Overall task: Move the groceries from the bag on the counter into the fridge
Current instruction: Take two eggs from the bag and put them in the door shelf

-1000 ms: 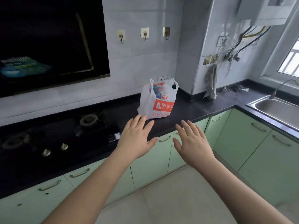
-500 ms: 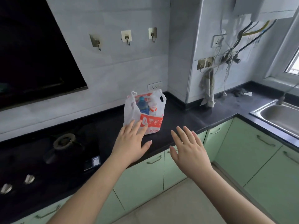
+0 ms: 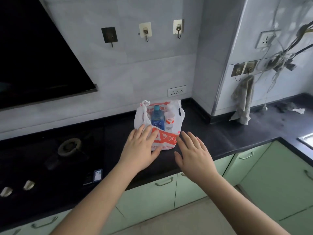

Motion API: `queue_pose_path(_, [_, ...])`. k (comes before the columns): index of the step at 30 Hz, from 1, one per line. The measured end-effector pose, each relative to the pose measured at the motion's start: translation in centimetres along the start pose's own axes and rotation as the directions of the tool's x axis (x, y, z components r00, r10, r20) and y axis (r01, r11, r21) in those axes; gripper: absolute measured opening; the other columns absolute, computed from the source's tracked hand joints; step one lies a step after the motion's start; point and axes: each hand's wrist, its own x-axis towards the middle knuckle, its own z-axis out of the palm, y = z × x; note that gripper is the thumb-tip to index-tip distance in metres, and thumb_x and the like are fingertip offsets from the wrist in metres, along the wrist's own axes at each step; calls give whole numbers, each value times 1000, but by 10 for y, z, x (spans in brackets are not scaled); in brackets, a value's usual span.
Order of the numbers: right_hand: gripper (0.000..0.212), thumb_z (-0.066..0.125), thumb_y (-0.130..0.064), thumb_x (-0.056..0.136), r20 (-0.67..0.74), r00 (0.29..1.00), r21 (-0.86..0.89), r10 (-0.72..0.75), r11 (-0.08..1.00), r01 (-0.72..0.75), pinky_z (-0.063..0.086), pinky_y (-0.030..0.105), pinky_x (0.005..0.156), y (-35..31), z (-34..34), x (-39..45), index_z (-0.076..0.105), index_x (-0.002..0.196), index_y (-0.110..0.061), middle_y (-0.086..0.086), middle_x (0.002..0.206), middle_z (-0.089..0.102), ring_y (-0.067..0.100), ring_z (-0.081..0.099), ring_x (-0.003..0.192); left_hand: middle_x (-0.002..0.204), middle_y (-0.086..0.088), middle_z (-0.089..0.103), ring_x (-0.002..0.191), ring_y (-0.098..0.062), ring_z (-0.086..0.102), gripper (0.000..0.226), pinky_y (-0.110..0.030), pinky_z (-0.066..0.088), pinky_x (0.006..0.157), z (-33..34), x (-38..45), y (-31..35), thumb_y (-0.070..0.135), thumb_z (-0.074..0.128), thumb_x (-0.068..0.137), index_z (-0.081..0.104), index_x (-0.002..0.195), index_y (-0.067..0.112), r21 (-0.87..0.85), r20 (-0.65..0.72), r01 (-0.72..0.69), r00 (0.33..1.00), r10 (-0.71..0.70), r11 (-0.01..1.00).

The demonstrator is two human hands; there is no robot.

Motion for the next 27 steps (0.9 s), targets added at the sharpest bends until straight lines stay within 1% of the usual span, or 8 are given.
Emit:
queue_pose_path(5, [66, 15, -50, 94, 4, 999, 7, -37, 999, 37, 14, 40, 118, 0, 11, 55, 33, 150, -18, 8, 157, 32, 26, 25, 147, 162, -4, 15, 149, -24, 6, 68, -46, 9, 121, 22, 44, -21, 62, 31, 96, 18, 152, 27, -19, -5, 11, 1000, -12, 1000])
queue_pose_path(8, [64, 26, -48, 99, 50, 998, 87, -31, 996, 26, 7, 36, 119, -2, 16, 91, 11, 155, -21, 3, 164, 10, 22, 8, 150, 162, -8, 12, 150, -27, 3, 65, -45, 4, 119, 29, 76, -34, 56, 33, 98, 18, 153, 25, -7, -46, 5, 999, -5, 1000])
queue_pose_path(10, [67, 32, -45, 100, 79, 996, 121, -34, 992, 24, 6, 35, 120, -3, 18, 114, 5, 156, -20, 2, 164, 3, 20, 4, 151, 162, -8, 13, 150, -27, 4, 62, -42, 2, 119, 32, 98, -42, 52, 33, 99, 21, 153, 23, -18, -89, -20, 996, 18, 1000])
queue_pose_path(15, [67, 36, -39, 100, 124, 992, 101, 5, 995, -18, 5, 33, 120, 0, 32, 165, 5, 155, -15, 3, 164, 4, 18, 2, 151, 162, -7, 16, 149, -26, 8, 56, -41, 8, 119, 55, 135, -63, 47, 31, 102, 24, 152, 22, -78, -39, -106, 994, 104, 991])
queue_pose_path(18, [66, 39, -32, 100, 163, 986, 120, 28, 992, -48, 6, 34, 120, 4, 48, 182, 7, 155, -13, 5, 164, 4, 20, 2, 151, 162, -7, 17, 150, -24, 8, 54, -38, 9, 120, 71, 150, -72, 37, 42, 102, 25, 151, 20, -114, -12, -125, 992, 124, 986])
queue_pose_path(22, [66, 42, -14, 98, 154, 988, 73, -6, 997, -5, 6, 34, 120, 13, 66, 205, 8, 154, -9, 9, 163, 6, 24, 4, 151, 163, -5, 13, 150, -23, 7, 66, -38, 9, 119, 83, 169, -66, 17, 56, 97, 22, 153, 18, -142, 40, -146, 987, 153, 979])
queue_pose_path(25, [66, 41, -13, 97, 163, 987, 113, 11, 993, -30, 9, 34, 120, 19, 74, 224, 9, 154, -10, 8, 164, 5, 22, 4, 151, 160, -8, 23, 148, -26, 16, 60, -41, 8, 119, 93, 181, -63, 21, 55, 97, 28, 151, 16, -103, 35, -129, 990, 134, 986])
queue_pose_path(27, [67, 43, -20, 98, 161, 987, 125, 11, 992, -31, 8, 33, 119, 23, 81, 234, 8, 154, -11, 6, 164, 4, 21, 3, 151, 155, -9, 34, 145, -27, 25, 53, -43, 9, 120, 99, 187, -67, 29, 52, 98, 35, 146, 16, -82, 32, -47, 998, 49, 996])
